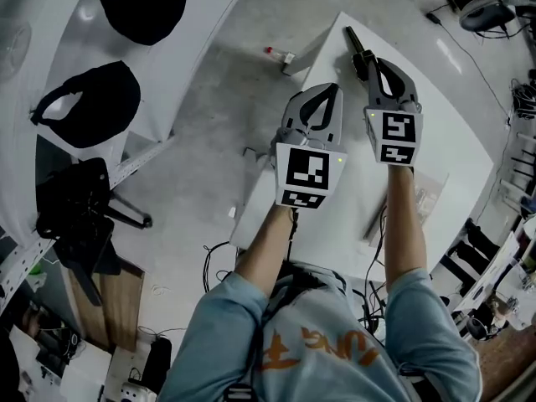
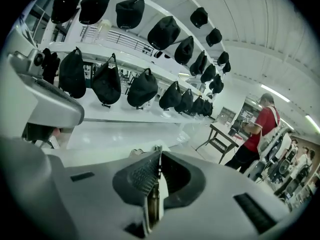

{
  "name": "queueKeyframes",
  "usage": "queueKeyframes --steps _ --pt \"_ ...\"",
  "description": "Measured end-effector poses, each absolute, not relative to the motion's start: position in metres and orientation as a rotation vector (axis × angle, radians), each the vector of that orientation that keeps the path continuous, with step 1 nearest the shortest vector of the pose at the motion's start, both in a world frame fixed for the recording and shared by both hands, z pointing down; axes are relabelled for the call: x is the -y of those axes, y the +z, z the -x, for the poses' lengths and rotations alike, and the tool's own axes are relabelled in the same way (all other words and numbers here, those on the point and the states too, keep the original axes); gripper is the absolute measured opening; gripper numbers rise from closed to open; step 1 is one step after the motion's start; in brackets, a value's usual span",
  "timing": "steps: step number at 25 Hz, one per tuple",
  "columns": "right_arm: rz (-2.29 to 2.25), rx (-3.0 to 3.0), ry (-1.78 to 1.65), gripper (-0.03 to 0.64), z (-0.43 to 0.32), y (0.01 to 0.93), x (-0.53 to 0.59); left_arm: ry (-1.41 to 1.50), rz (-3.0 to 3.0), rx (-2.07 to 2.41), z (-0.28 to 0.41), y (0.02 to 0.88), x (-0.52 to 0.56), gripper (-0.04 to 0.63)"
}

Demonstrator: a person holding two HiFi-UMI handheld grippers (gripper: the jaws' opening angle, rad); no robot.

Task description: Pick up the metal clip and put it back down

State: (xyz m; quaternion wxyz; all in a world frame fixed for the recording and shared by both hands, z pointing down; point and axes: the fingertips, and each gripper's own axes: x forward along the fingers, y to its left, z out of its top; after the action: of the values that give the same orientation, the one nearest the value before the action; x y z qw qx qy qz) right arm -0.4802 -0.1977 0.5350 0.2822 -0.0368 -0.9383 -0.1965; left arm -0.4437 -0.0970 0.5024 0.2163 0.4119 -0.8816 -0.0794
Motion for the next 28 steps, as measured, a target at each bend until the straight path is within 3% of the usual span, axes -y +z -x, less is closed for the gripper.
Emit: queueKeyframes --steps 16,22,28 --pt "0.301 2.419 -0.909 0.038 0.501 0.558 0.177 -0.265 -1.043 2.454 0.445 0.51 0.084 0.009" --pt "0.342 2.494 -0.651 0.088 0.495 0.557 0.172 -0.268 -1.075 2.428 0.439 0.506 0.087 0.009" --pt "0.295 2.59 -0.465 0.089 0.471 0.531 0.168 -0.257 -1.035 2.439 0.431 0.498 0.077 0.009"
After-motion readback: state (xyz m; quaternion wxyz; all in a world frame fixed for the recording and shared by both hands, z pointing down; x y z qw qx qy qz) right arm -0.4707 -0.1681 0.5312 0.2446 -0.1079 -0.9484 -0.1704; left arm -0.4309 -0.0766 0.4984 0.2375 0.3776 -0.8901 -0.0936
